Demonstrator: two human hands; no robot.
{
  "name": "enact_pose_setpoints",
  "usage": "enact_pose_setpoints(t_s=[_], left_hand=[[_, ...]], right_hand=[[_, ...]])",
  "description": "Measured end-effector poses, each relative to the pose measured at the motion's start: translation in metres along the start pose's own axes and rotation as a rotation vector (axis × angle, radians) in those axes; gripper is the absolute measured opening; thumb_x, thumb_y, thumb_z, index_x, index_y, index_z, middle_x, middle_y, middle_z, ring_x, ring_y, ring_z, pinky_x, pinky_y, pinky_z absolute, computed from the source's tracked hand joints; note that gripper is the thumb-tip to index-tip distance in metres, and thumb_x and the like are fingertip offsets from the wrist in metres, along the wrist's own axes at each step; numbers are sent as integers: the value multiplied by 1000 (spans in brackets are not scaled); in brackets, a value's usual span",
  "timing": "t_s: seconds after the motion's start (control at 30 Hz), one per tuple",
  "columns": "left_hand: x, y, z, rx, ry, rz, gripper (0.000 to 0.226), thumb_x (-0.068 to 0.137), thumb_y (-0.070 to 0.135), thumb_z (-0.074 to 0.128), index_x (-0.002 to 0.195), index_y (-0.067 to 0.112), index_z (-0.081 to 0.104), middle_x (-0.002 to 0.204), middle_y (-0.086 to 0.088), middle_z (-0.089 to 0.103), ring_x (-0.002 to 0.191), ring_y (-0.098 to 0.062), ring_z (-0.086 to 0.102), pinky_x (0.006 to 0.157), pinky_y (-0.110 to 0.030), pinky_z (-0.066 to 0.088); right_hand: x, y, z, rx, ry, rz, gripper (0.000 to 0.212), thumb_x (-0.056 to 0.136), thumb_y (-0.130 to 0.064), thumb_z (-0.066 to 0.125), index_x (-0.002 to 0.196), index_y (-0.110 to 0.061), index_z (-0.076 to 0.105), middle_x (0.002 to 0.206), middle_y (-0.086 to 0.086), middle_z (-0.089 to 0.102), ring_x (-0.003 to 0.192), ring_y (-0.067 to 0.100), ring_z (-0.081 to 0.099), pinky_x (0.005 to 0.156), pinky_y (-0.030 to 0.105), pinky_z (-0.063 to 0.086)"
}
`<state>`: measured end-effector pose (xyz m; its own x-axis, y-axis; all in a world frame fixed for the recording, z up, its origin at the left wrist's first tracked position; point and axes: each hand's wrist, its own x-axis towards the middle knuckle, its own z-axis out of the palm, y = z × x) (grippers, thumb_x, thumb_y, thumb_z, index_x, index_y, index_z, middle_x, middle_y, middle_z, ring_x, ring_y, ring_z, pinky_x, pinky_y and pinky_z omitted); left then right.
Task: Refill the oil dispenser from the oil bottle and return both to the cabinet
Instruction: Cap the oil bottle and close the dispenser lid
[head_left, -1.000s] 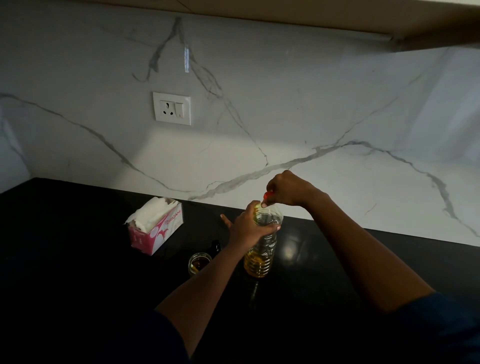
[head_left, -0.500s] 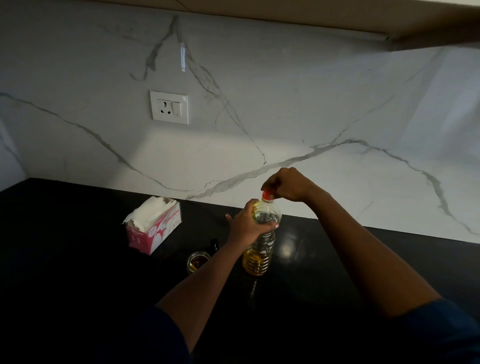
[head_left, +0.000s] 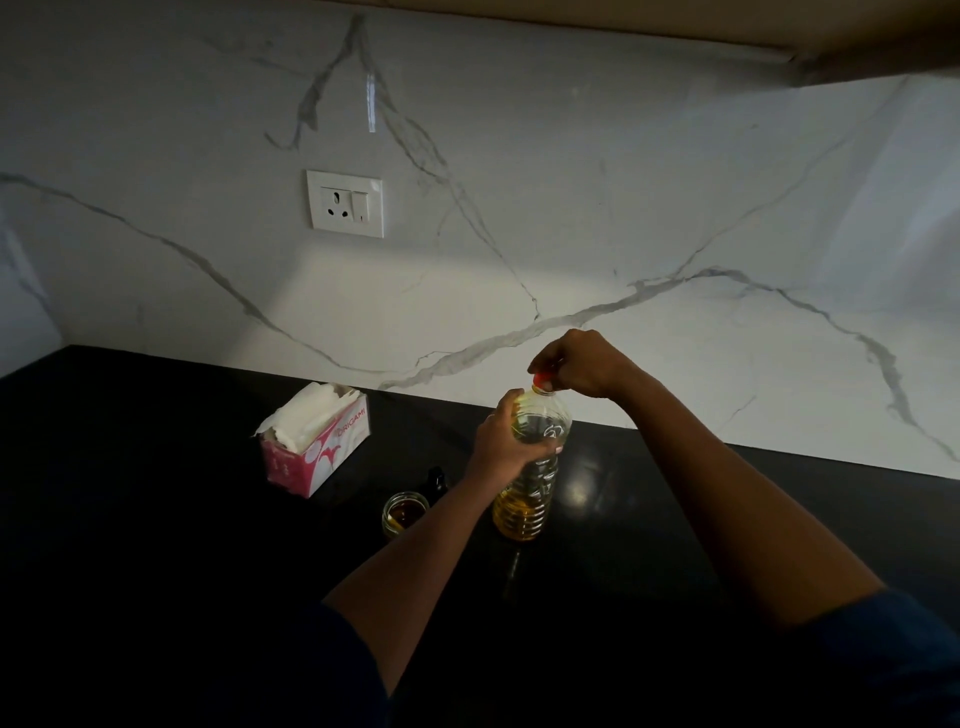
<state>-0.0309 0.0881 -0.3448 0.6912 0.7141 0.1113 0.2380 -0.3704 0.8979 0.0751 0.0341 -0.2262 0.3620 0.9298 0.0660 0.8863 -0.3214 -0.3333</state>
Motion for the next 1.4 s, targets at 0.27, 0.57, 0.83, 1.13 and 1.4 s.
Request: enact_pose_setpoints(t_s=[0.27,0.57,0.83,1.13,1.4], left_hand=[[1,1,1,-21,21,7,84,73,25,78,142,21,29,138,-6,45,127,-22,44,99,-33,43],[6,-1,6,-18,45,14,85,70,28,80,140,22,32,135,-6,48,125,-22,47,99,-36,47],[11,-2,7,-5,57,13,86,69,29,80,140,21,32,135,-6,48,126,-22,46,100,-36,46],[15,0,8,23,53,-1,89,69,29,80,142,21,29,138,-6,45,129,-22,42,103,-37,43],[17,0,11,34,35,-39,92,70,31,79,144,24,24,142,-7,39,131,-24,39,102,-41,45]], right_hand=[[4,-4,0,-148,172,221,55,77,-55,63,81,-1,64,75,12,65,69,21,62,66,28,47],[2,-2,0,-29,76,163,30,78,-23,74,97,0,70,85,11,68,68,13,60,64,19,45],[4,-4,0,-65,53,104,42,81,-20,71,119,-5,61,119,12,63,107,24,59,87,26,43],[13,1,2,-160,116,217,48,76,-42,72,98,0,63,95,13,65,78,22,58,69,29,45],[10,-2,-5,-15,46,126,29,76,-11,73,103,-1,68,105,14,68,89,19,61,74,23,44]])
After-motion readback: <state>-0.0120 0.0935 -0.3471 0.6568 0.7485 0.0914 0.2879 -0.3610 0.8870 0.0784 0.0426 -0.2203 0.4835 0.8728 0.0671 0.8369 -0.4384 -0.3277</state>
